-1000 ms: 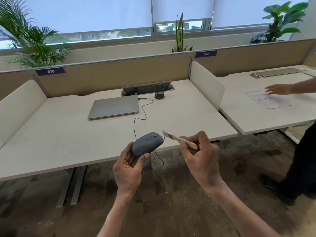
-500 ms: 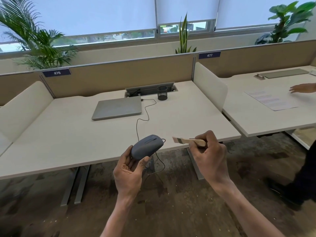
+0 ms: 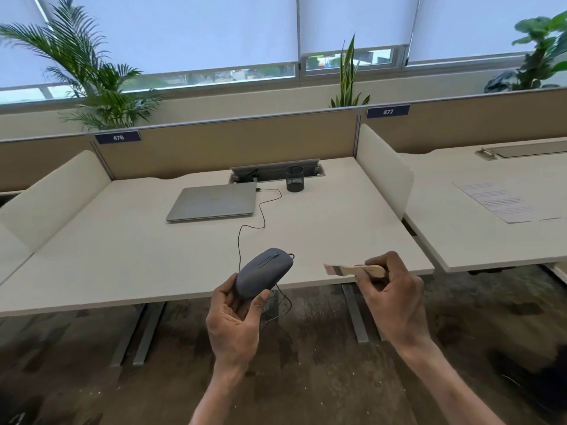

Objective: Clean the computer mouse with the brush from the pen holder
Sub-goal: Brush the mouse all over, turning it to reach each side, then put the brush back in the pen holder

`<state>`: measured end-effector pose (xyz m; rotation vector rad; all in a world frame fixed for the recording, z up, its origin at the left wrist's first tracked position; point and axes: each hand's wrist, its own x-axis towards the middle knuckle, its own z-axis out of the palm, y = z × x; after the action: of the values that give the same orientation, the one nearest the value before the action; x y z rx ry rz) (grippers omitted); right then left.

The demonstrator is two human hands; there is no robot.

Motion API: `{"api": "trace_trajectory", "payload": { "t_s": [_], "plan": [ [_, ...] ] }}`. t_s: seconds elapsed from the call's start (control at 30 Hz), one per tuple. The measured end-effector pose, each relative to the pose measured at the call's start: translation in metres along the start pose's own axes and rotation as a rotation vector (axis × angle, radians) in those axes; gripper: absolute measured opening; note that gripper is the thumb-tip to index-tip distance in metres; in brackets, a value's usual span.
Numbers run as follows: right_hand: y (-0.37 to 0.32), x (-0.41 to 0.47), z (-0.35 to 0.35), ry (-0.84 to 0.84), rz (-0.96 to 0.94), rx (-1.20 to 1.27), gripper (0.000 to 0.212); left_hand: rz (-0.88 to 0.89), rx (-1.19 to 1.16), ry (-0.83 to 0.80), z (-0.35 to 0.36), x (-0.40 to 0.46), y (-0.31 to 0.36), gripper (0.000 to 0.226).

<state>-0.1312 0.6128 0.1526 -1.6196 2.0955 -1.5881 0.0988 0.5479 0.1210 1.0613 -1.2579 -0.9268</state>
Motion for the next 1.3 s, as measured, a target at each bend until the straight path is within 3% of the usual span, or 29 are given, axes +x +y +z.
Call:
{"api": "trace_trajectory", "payload": {
  "t_s": [0.47, 0.83, 1.3],
  "plan": [
    [0.053, 0.064, -0.035, -0.123, -0.05, 0.053, 0.025, 0.027, -0.036, 0.244, 0.095, 0.0, 0.013, 0.065],
    [0.05, 0.124, 0.022, -0.091, -0.026, 0.147, 0.019, 0.043, -0.08, 0.389, 0.118, 0.093, -0.002, 0.064],
    [0.062, 0.225, 0.11, -0.055, -0.052, 0.06, 0.008, 0.05, -0.102, 0.371, 0.129, 0.231, -0.041, 0.067]
  ]
}}
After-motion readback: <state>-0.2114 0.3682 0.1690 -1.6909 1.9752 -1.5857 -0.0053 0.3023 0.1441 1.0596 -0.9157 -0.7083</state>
